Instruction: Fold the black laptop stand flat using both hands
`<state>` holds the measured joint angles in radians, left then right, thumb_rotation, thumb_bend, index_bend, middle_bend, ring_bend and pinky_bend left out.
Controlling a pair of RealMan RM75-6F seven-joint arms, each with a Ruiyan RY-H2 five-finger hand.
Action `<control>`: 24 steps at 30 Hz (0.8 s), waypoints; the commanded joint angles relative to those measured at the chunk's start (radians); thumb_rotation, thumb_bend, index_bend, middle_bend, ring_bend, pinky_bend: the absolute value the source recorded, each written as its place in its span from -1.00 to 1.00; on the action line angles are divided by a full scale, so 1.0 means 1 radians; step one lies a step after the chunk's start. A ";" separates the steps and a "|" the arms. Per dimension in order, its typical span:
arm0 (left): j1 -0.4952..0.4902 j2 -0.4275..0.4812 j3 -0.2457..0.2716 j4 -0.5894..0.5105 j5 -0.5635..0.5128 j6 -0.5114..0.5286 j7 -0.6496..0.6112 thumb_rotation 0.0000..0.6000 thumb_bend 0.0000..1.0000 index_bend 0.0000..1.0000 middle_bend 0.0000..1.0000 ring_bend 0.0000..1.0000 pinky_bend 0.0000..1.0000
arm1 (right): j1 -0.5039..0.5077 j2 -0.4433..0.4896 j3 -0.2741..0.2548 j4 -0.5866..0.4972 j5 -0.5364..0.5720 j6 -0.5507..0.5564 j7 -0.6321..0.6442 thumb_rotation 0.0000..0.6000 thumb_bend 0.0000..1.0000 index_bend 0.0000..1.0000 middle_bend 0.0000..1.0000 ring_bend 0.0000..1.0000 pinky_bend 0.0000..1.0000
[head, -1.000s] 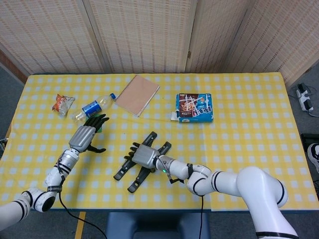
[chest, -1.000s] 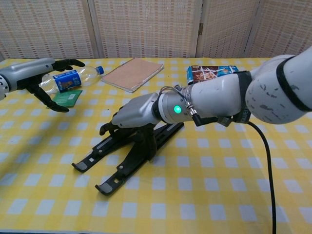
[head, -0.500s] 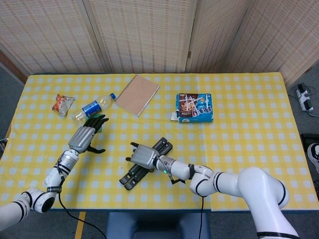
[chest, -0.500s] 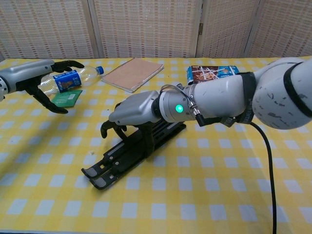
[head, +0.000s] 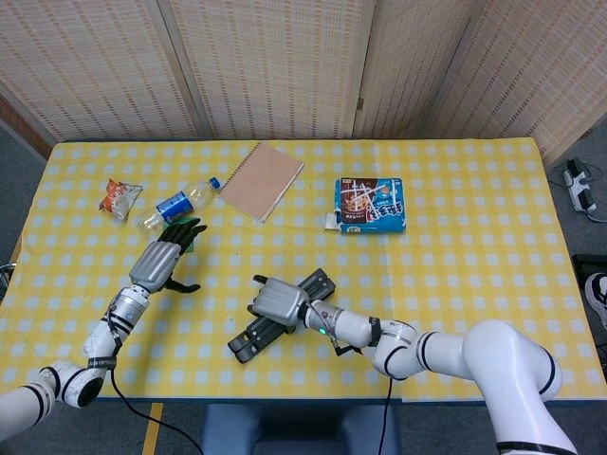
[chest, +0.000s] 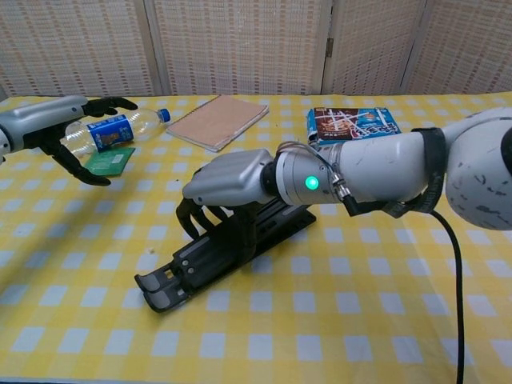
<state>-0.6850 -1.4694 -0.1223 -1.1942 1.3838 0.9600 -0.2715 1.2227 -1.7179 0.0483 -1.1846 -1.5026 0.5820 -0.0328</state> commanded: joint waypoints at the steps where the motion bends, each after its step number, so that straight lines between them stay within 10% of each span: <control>1: 0.001 0.002 0.000 -0.003 -0.001 0.000 0.005 1.00 -0.72 -1.00 -1.00 -1.00 -1.00 | -0.005 0.007 -0.005 -0.007 -0.003 0.000 0.003 1.00 -0.76 -0.07 0.28 0.09 -0.75; 10: 0.009 0.024 -0.005 -0.028 -0.005 0.012 0.017 1.00 -0.72 -1.00 -1.00 -1.00 -1.00 | 0.000 0.049 -0.001 -0.079 0.047 -0.064 -0.034 1.00 -0.76 -1.00 -0.96 -0.89 -1.00; 24: 0.079 0.128 -0.016 -0.138 -0.058 0.080 0.091 1.00 -0.58 -1.00 -1.00 -1.00 -1.00 | -0.210 0.309 -0.018 -0.428 0.197 0.217 -0.295 1.00 -0.76 -1.00 -0.88 -0.81 -1.00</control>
<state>-0.6210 -1.3569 -0.1354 -1.3135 1.3398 1.0264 -0.1963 1.0868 -1.4880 0.0498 -1.5203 -1.3510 0.7099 -0.2528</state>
